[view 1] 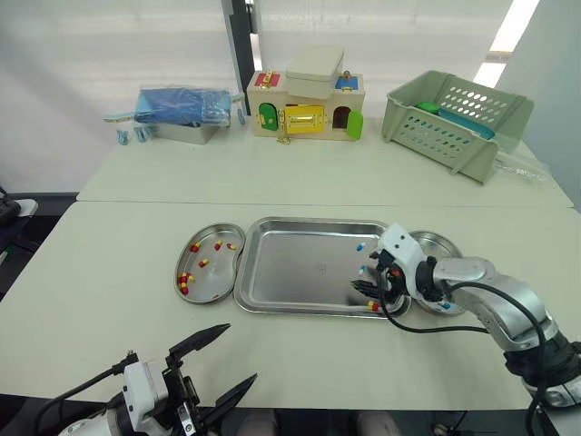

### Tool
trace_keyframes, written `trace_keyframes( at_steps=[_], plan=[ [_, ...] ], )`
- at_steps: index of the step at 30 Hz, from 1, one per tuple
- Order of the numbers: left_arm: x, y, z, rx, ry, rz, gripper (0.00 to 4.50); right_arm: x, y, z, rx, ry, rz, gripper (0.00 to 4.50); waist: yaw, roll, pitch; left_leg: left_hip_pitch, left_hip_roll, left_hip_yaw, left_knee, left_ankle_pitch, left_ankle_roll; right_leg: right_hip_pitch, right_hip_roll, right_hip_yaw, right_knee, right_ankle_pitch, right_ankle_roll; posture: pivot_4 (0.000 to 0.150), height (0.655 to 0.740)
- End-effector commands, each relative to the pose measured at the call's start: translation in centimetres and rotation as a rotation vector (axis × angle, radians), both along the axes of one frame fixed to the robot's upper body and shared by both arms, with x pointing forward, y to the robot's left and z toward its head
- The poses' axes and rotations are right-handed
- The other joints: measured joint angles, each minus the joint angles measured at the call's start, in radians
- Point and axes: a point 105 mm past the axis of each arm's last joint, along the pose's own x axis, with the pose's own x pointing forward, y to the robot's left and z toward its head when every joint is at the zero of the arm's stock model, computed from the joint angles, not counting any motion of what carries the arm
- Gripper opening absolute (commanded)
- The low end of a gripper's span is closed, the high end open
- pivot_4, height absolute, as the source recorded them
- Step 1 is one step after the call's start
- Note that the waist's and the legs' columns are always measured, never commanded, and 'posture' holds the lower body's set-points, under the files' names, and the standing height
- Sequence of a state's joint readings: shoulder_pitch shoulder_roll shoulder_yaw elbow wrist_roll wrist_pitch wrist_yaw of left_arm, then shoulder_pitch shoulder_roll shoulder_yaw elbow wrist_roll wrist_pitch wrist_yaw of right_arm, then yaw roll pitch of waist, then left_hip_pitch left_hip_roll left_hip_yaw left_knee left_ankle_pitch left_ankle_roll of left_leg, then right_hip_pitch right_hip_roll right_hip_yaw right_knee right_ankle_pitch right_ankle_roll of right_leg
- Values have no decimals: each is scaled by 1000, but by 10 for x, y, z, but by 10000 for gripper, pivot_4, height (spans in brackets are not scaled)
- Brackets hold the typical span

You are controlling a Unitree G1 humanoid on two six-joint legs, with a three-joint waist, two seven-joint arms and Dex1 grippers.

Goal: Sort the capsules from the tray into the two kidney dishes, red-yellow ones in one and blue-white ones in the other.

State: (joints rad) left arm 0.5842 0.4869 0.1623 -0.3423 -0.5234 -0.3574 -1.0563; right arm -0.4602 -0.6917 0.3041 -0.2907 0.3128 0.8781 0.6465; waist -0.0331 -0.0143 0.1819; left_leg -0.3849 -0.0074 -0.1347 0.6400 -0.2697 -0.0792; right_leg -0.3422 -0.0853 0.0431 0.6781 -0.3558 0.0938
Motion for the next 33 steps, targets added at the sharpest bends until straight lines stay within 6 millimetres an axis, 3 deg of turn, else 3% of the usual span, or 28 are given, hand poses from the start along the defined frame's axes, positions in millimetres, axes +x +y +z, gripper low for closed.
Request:
trace_keyframes(
  at_steps=[1, 9, 12, 17, 21, 30, 33],
  plan=[
    [-2, -3, 4, 1, -24, -10, 45000, 7, 1, 7, -17, -42, 16, 44583, 0, 0, 0, 0, 0, 0, 0, 0, 0, 0, 0, 0, 0, 0, 0, 1500, 7400],
    [-1, -4, 5, 1, -22, -9, 45000, 6, 0, -4, -52, -12, 17, 44583, 0, 0, 0, 0, 0, 0, 0, 0, 0, 0, 0, 0, 0, 0, 0, 1500, 7400],
    [-1, -5, 5, -1, -22, -9, 45000, 6, 0, -4, -55, -12, 17, 38456, 0, 0, 0, 0, 0, 0, 0, 0, 0, 0, 0, 0, 0, 0, 0, 1500, 7400],
    [0, -5, 6, -2, -21, -7, 45000, 6, 1, -4, -54, -20, 22, 22241, 0, 0, 0, 0, 0, 0, 0, 0, 0, 0, 0, 0, 0, 0, 0, 1500, 7400],
    [0, -6, 6, -2, -20, -8, 45000, 5, 3, -5, -43, -16, 23, 12105, 0, 0, 0, 0, 0, 0, 0, 0, 0, 0, 0, 0, 0, 0, 0, 1500, 7400],
    [1, -7, 8, -1, -18, -6, 45000, 6, 2, -4, -30, -23, 20, 12105, 0, 0, 0, 0, 0, 0, 0, 0, 0, 0, 0, 0, 0, 0, 0, 1500, 7400],
    [2, -7, 8, 0, -18, -7, 45000, 7, 5, 8, 34, -47, 20, 12105, 0, 0, 0, 0, 0, 0, 0, 0, 0, 0, 0, 0, 0, 0, 0, 1500, 7400]
  ],
)
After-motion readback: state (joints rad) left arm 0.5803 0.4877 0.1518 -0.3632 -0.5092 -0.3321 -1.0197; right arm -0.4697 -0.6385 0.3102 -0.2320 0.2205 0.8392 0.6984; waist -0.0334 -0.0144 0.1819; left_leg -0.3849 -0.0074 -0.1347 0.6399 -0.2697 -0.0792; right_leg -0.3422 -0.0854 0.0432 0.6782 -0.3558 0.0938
